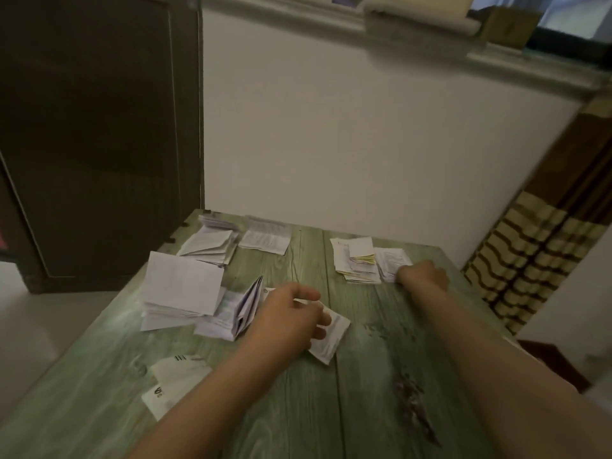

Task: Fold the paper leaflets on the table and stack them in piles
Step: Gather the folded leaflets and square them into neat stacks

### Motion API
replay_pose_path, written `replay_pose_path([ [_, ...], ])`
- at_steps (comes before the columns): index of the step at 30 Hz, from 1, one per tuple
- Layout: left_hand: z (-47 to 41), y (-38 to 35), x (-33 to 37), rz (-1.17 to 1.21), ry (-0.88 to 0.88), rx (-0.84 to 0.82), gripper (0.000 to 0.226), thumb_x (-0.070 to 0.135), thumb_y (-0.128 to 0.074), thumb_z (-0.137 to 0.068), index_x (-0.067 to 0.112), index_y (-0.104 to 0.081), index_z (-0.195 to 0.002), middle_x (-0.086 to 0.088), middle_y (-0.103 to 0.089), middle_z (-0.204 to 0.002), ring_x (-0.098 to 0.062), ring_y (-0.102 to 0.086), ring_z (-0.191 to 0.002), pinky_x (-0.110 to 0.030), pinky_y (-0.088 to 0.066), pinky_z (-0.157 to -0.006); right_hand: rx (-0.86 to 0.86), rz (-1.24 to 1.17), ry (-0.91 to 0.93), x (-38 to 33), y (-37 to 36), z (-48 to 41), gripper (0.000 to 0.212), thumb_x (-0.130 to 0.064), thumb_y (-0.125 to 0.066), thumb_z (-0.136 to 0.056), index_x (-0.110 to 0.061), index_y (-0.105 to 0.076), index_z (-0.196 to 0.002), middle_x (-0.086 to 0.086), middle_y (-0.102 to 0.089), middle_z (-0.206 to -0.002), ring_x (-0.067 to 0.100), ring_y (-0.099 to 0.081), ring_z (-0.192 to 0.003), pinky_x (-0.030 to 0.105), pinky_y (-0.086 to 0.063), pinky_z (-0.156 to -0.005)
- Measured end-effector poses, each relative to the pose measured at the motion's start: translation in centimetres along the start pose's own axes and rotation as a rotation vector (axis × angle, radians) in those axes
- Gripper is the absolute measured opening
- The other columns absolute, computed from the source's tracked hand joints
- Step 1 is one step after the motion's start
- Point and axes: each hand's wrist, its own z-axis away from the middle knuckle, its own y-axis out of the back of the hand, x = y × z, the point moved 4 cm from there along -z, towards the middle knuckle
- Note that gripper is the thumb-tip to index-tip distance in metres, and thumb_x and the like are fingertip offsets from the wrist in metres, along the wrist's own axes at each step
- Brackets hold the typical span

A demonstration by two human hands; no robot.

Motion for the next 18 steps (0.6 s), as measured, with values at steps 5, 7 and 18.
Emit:
replay_pose_path([
  [5, 0.8, 0.5, 0.1, 0.032, 0.009, 0.011, 0.013, 0.007, -0.049, -0.094, 0.016, -0.057, -0.098, -0.005, -0.068, -0.084, -0.012, -0.064, -0.066, -0.02, -0.052, -0.058, -0.032, -0.029, 0.012, -0.4, 0.3, -0.2, 0.059, -0.044, -0.039, -0.094, -0.006, -0.036, -0.139, 0.02, -0.034, -0.143, 0.034, -0.034, -0.129, 0.04, -0.033, -0.105],
  [7, 1.2, 0.9, 0.2, 0.043, 0.008, 0.032, 0.012, 0.009, -0.05, -0.094, 0.017, -0.058, -0.099, -0.004, -0.069, -0.085, -0.011, -0.064, -0.067, -0.021, -0.052, -0.06, -0.031, -0.065, 0.013, -0.4, 1.0, -0.3, 0.06, -0.047, -0.034, -0.095, -0.005, -0.037, -0.138, 0.02, -0.035, -0.143, 0.035, -0.035, -0.129, 0.039, -0.033, -0.105],
  [18, 4.2, 4.8, 0.8, -0.012, -0.135, 0.297, 0.016, 0.008, -0.049, -0.093, 0.021, -0.058, -0.09, -0.001, -0.064, -0.091, -0.012, -0.061, -0.082, -0.022, -0.048, -0.062, 0.04, -0.202, 0.527, -4.4, 4.1, 6.5, 0.027, -0.013, -0.049, -0.092, -0.005, -0.056, -0.116, 0.013, -0.06, -0.115, 0.026, -0.056, -0.099, 0.028, -0.041, -0.077],
])
